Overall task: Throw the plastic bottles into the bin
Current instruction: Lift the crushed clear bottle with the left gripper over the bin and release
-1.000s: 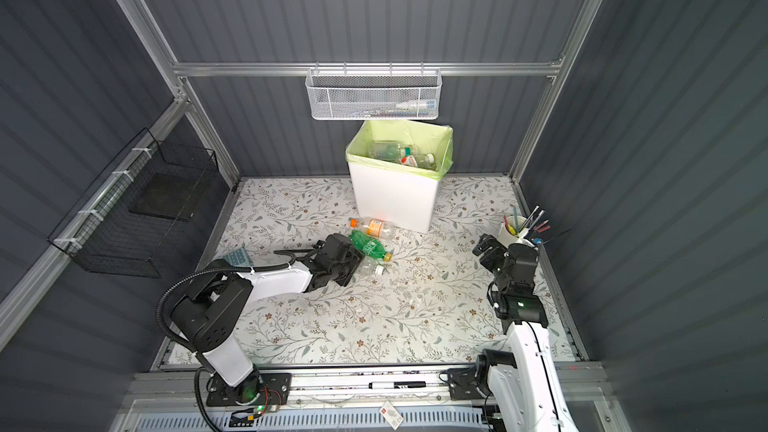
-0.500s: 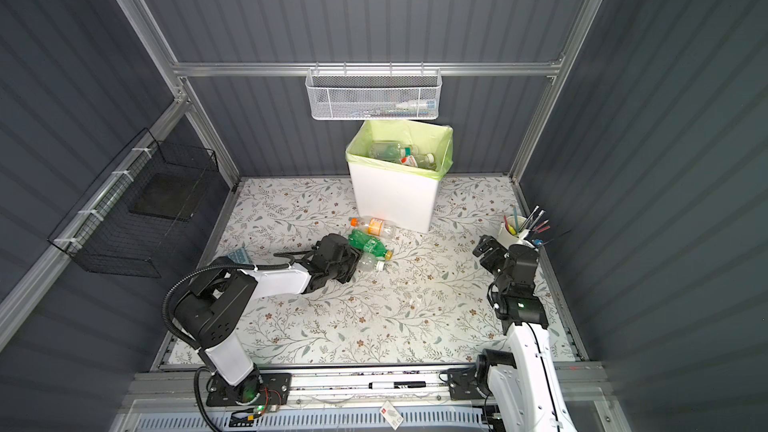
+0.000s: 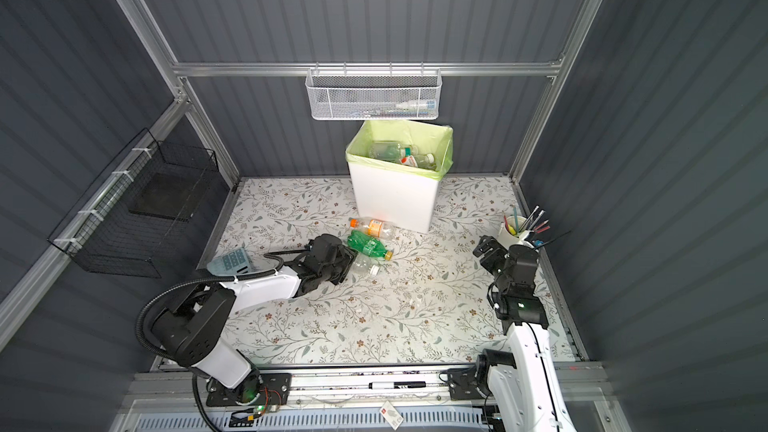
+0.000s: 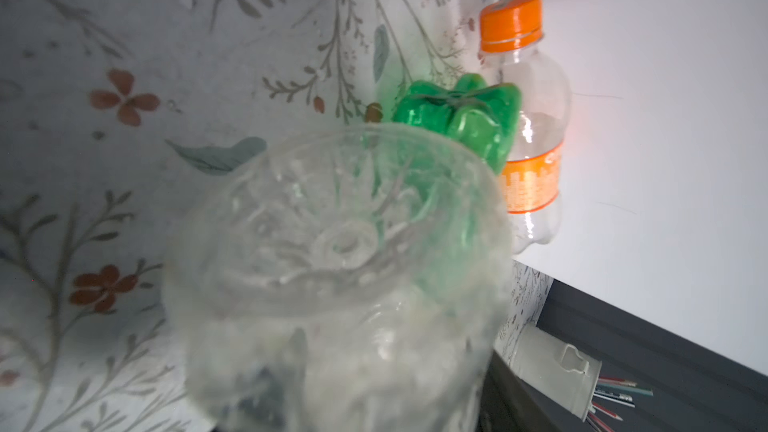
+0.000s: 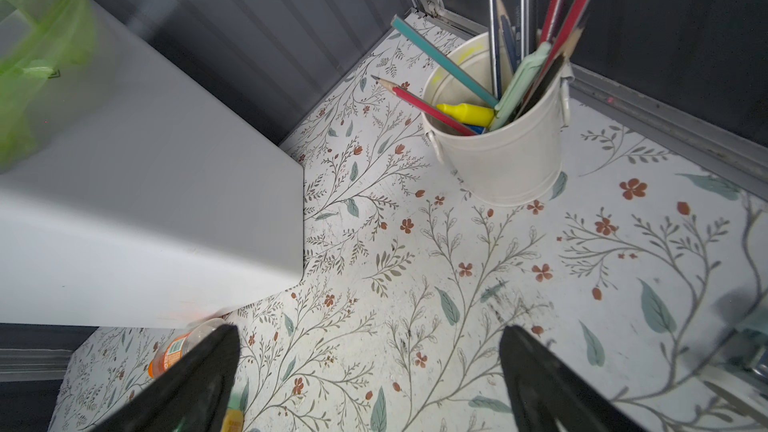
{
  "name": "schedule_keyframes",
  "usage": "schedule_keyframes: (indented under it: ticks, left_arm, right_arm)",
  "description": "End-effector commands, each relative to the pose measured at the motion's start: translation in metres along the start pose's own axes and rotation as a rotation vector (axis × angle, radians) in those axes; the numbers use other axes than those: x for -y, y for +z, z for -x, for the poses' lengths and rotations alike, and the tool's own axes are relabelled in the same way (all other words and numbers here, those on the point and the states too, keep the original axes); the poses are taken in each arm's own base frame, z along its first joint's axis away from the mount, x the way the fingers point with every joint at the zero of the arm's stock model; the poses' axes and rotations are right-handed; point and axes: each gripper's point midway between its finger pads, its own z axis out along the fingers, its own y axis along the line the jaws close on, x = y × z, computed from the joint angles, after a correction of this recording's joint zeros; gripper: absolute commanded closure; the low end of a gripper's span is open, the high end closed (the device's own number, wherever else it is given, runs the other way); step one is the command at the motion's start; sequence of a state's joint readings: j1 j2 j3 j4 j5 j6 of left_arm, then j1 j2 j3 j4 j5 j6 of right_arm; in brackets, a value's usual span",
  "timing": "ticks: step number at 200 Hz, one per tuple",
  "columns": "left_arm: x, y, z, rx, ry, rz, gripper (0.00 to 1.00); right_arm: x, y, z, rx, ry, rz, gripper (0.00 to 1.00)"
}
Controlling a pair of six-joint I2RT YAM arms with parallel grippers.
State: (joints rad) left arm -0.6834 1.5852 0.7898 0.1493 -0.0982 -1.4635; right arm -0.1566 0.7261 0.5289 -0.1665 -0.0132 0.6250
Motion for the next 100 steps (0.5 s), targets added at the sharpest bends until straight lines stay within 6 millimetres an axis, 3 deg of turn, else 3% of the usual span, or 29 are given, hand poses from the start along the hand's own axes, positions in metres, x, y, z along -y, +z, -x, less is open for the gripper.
schedule_keyframes:
  ticks: [1, 36, 100]
  left_arm:
    - [0.028, -0.024, 0.017, 0.072, 0.117, -0.047, 0.41]
    - [0.087, -0.075, 0.044, 0.219, 0.282, -0.162, 0.42]
    - [0.180, -0.147, 0.062, 0.373, 0.523, -0.376, 0.46]
  right_arm:
    - [0.000, 0.000, -0.001, -0.001, 0.016, 0.008, 0.01]
    - [-0.004, -0.001, 0.004, 0.010, 0.017, 0.017, 0.01]
    - [-0.007, 0.000, 0.007, 0.018, 0.021, 0.026, 0.01]
